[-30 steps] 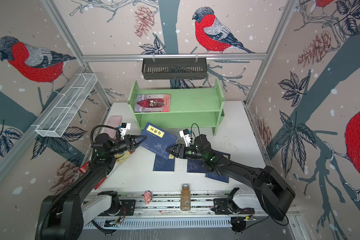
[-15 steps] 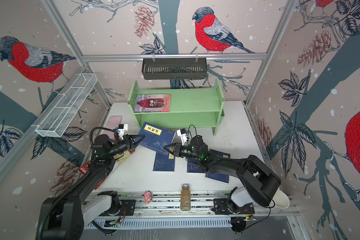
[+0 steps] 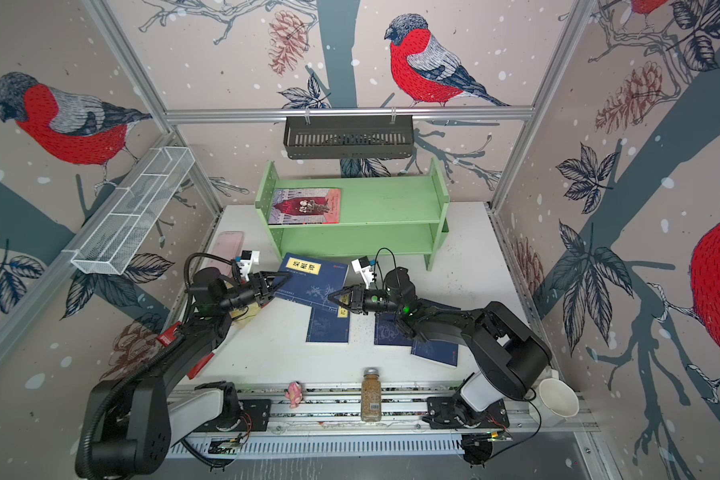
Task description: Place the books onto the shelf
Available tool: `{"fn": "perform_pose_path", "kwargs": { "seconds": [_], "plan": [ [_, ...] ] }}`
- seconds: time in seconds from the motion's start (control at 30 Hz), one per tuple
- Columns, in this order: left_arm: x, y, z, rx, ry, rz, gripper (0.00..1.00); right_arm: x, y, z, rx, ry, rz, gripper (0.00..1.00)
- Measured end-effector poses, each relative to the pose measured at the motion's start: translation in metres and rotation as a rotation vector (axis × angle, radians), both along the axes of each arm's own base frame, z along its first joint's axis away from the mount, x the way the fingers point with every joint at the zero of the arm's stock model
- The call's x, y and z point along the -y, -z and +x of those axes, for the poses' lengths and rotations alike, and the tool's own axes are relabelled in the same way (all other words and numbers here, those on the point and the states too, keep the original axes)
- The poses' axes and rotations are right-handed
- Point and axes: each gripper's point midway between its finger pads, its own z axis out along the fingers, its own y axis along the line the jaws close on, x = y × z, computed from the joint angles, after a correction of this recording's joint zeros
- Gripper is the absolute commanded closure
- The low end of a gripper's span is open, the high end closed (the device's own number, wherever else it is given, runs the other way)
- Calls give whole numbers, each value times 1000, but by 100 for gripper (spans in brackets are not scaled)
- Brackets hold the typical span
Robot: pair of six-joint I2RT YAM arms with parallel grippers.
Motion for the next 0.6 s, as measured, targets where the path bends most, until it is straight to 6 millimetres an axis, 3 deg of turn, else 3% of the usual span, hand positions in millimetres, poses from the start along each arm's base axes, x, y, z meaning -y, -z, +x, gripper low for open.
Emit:
{"fn": "perform_pose_path", "kwargs": {
  "seconds": [0.07,0.13,0.23,0.27,0.43,0.6],
  "plan": [
    [1,0,-2,3,15,0,68,1,-1,-2,5,-14,-8,94],
    [2,0,-4,10,29,0,78,1,-5,-3,18,-22,-15,92],
    [3,-1,-6,17,42,-3,97,1,-8,-4,39,-30,-36,83],
    [3,-2,-6,20,45,-5,100,0,-8,-4,42,-32,-45,76],
    [3,-3,-5,27,44,-7,100,1,-3,-1,46,-34,-68,59],
    [1,-3,0,9,17,-14,100,2,7,4,19,-1,-73,57]
  ]
}}
